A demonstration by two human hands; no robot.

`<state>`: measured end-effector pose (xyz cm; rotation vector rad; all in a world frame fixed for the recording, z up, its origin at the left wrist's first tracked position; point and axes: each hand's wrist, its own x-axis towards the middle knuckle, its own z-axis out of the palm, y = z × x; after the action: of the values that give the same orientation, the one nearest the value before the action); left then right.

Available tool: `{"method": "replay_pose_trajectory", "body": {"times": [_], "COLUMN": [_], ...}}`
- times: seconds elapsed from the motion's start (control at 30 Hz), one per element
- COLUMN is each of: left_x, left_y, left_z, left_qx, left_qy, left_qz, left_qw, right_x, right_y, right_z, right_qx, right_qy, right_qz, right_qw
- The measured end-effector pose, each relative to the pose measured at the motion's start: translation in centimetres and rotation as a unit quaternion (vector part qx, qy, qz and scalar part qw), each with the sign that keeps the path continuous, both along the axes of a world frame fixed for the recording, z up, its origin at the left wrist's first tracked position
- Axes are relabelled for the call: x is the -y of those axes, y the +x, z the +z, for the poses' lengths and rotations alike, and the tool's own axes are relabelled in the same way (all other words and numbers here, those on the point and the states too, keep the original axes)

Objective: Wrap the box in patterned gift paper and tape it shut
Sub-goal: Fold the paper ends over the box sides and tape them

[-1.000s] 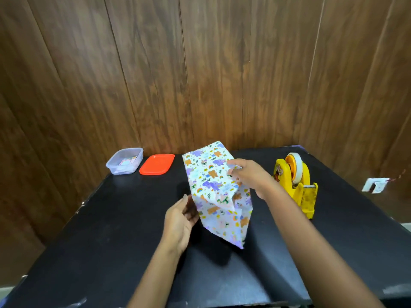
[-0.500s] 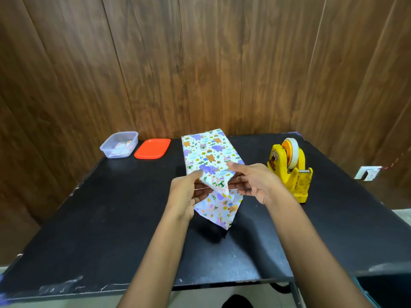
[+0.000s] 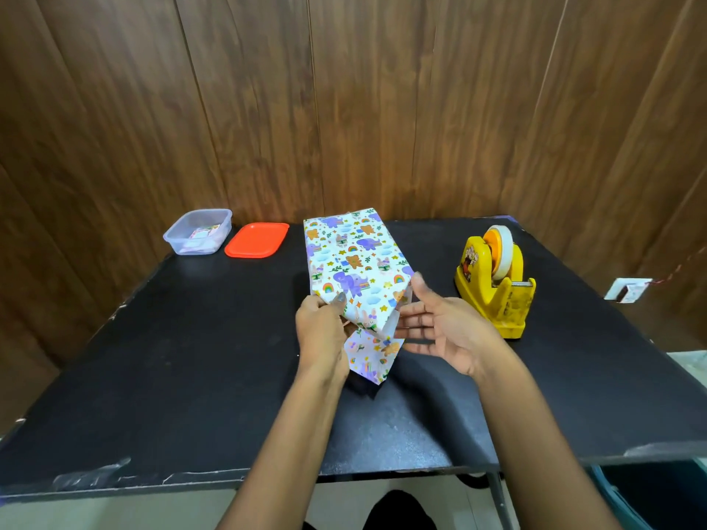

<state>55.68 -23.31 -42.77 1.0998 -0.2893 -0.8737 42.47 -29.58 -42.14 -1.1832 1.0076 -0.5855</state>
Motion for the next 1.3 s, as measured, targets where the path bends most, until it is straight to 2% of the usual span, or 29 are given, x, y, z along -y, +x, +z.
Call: {"method": "replay_pose_trajectory", "body": {"times": [0.07, 0.13, 0.2, 0.23, 0.27, 0.3, 0.33, 0.37, 0.43, 0.5, 0.6, 0.67, 0.73, 0.93, 1.03, 1.17, 1.23, 1.3], "left_x": [-0.1, -0.3, -0.8, -1.1, -1.4, -1.4, -1.4, -1.2, -1.1, -1.1, -1.5, -1.4, -1.4, -1.9, -2.1, -2.4, -2.3, -2.1], "left_y": [0.1, 0.0, -0.4, -0.8, -1.1, -1.4, -1.6, -1.7, -1.9, -1.9, -2.0, -1.8, -1.7, -1.4, -1.1, -0.4, -0.7, -1.4], "left_z": [0.0, 0.0, -0.4, -0.4, -0.3, -0.5, -0.3, -0.2, 0.6, 1.1, 1.0, 0.6, -0.2, -2.9, -4.2, -5.7, -5.8, -5.2], "left_qx": [0.010, 0.062, 0.205, 0.334, 0.482, 0.610, 0.695, 0.739, 0.757, 0.758, 0.803, 0.832, 0.837, 0.815, 0.814, 0.770, 0.762, 0.758], "left_qy": [0.002, 0.011, 0.045, 0.067, 0.082, 0.088, 0.089, 0.100, 0.140, 0.186, 0.141, 0.112, 0.097, 0.066, 0.026, -0.017, -0.022, -0.008], "left_qz": [-0.012, -0.004, 0.080, 0.138, 0.175, 0.188, 0.180, 0.152, 0.073, 0.041, 0.083, 0.112, 0.113, 0.066, 0.060, 0.043, 0.068, 0.107], "left_qw": [1.000, 0.998, 0.974, 0.930, 0.854, 0.765, 0.691, 0.649, 0.634, 0.624, 0.573, 0.532, 0.526, 0.571, 0.577, 0.637, 0.643, 0.643], "right_x": [-0.8, -1.3, -1.5, -1.5, -1.5, -1.4, -1.4, -1.3, -1.3, -1.4, -1.0, -0.7, -0.8, -0.6, -0.2, -0.5, -1.2, -1.8], "right_y": [-0.3, 0.1, 0.7, 1.0, 1.3, 1.4, 1.6, 1.7, 2.1, 2.9, 4.0, 4.1, 4.0, 2.9, 2.4, 1.2, 1.1, 1.6], "right_z": [-0.7, -1.4, -1.9, -2.1, -2.1, -2.1, -2.1, -2.2, -2.1, -2.0, -1.7, -1.5, -1.3, -1.1, -1.5, -1.4, -1.3, -1.6], "right_qx": [0.051, 0.084, 0.091, 0.096, 0.100, 0.100, 0.095, 0.089, 0.087, 0.111, 0.169, 0.186, 0.184, 0.241, 0.253, 0.298, 0.273, 0.231], "right_qy": [-0.004, -0.019, -0.034, -0.036, -0.034, -0.025, -0.008, 0.017, 0.087, 0.154, 0.194, 0.187, 0.167, 0.159, 0.163, 0.153, 0.126, 0.103], "right_qz": [0.020, 0.002, -0.025, -0.033, -0.037, -0.040, -0.040, -0.036, -0.013, 0.012, -0.041, -0.082, -0.089, -0.064, -0.046, 0.018, 0.053, 0.037], "right_qw": [0.998, 0.996, 0.995, 0.994, 0.994, 0.994, 0.995, 0.995, 0.992, 0.982, 0.965, 0.961, 0.964, 0.955, 0.953, 0.942, 0.952, 0.967]}}
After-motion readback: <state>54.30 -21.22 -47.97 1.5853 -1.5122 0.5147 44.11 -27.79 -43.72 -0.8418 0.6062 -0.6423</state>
